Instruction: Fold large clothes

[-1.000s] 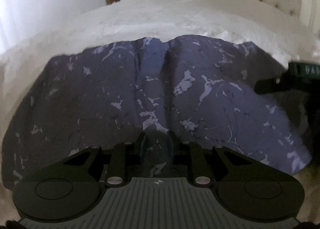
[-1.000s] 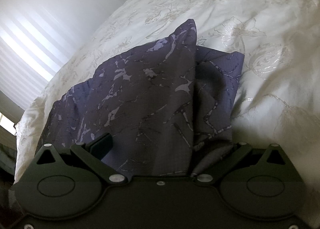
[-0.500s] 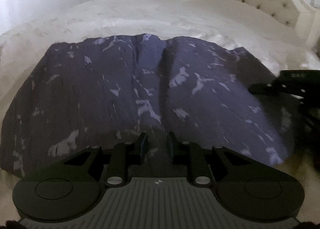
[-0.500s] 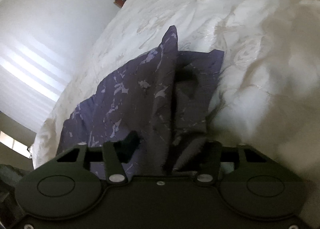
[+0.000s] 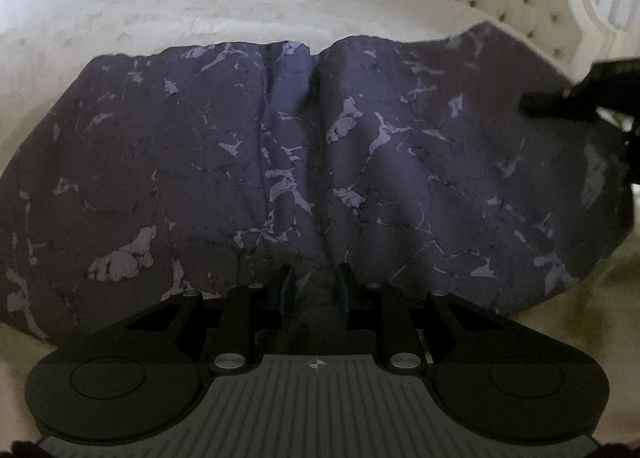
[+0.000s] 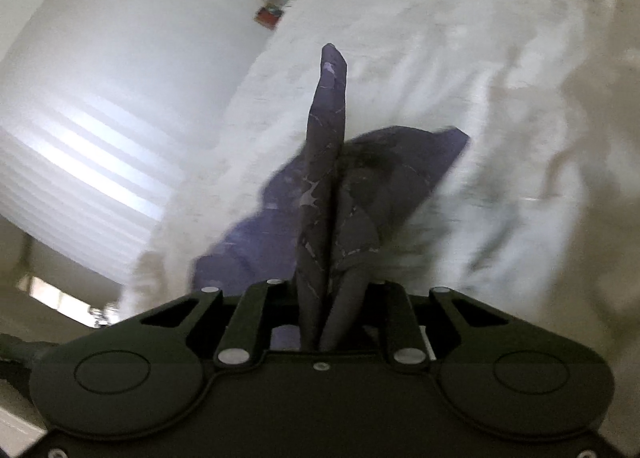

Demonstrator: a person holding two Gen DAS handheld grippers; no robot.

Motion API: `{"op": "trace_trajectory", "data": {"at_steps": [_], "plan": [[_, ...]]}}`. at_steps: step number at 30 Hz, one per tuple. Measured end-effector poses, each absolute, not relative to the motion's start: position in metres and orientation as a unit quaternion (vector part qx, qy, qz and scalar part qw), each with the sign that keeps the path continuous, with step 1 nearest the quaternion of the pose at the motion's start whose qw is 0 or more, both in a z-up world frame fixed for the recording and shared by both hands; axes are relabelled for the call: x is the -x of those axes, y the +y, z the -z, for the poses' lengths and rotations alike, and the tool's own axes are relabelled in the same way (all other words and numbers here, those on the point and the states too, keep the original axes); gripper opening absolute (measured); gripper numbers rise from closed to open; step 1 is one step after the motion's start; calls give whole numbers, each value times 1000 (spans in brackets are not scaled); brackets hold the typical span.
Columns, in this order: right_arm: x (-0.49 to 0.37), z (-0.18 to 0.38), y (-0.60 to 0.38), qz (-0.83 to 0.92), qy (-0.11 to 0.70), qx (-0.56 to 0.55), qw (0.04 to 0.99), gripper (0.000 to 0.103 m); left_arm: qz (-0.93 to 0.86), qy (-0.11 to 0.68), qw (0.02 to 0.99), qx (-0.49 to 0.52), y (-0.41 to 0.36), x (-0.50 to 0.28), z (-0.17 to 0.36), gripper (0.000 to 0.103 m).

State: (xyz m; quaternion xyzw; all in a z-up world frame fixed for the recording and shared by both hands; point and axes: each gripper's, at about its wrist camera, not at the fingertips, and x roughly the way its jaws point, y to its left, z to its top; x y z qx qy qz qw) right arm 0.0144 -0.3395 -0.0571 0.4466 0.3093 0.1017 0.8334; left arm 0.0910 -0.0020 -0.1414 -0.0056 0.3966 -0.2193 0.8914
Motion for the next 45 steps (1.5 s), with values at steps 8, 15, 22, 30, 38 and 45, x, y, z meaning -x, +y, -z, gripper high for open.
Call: {"op": "trace_trajectory", "data": {"at_steps": [8, 15, 22, 30, 38, 45], "plan": [[-52, 4, -284, -172, 309, -465, 811, 28, 233, 411, 879, 62, 24, -94, 138, 23], [-122, -13, -187, -259, 352, -429, 791, 28, 240, 422, 869, 97, 63, -84, 126, 24], [-187, 16, -91, -305, 419, -361, 775, 39, 208, 418, 879, 100, 102, -58, 116, 24], [-200, 40, -53, -356, 457, -328, 746, 68, 226, 404, 880, 103, 104, -52, 109, 25], [-177, -14, -90, -417, 357, -334, 766, 87, 272, 338, 900, 47, 80, -57, 85, 30], [-153, -32, -144, -338, 289, -306, 842, 91, 234, 252, 939, 7, 78, -87, 64, 41]]}}
